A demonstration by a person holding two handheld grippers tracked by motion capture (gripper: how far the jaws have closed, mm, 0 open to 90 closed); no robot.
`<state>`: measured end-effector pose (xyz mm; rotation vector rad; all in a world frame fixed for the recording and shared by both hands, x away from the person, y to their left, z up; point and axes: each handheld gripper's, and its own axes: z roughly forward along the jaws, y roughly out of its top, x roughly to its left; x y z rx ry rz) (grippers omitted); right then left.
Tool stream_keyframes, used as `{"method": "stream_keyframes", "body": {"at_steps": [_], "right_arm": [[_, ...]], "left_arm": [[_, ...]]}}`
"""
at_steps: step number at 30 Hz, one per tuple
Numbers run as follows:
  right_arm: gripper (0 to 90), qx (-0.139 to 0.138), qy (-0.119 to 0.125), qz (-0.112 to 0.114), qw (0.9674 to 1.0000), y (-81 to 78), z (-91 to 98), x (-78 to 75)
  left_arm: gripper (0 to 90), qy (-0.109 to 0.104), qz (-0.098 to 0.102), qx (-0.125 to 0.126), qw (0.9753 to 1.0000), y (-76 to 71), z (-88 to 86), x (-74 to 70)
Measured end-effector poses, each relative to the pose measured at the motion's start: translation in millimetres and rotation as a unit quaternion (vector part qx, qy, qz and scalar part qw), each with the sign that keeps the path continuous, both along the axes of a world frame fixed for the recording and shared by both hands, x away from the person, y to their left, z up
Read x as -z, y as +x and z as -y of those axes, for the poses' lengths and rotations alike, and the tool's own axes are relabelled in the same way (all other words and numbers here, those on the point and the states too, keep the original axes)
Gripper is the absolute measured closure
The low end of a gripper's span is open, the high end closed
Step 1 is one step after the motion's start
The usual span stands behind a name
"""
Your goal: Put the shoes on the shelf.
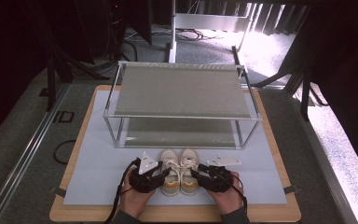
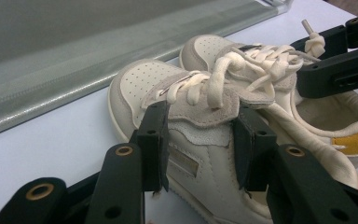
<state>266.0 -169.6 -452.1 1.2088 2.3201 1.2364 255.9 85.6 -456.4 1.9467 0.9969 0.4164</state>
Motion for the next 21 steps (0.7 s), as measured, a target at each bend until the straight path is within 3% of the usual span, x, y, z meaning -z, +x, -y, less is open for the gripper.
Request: {"method": "stream_keyframes", "body": {"at_steps": [11, 16, 21], "right_arm": [[67.4, 0.008, 0.004, 0.018, 0.9998, -5.5, -1.5, 0.9], [69.8, 0.009, 0.005, 0.03, 0.9995, -7.7, -2.6, 1.5], [71.1, 0.009, 0.01, 0.039, 0.9992, -9.1, -2.0, 2.6]], "left_arm": [[73.7, 0.006, 0.017, 0.005, 0.9998, -4.6, 3.9, -1.1], [77.4, 0.013, 0.03, 0.0, 0.9995, -6.7, 6.0, -2.6], [79.0, 0.006, 0.034, -0.001, 0.9994, -6.9, 6.9, -4.1]]}}
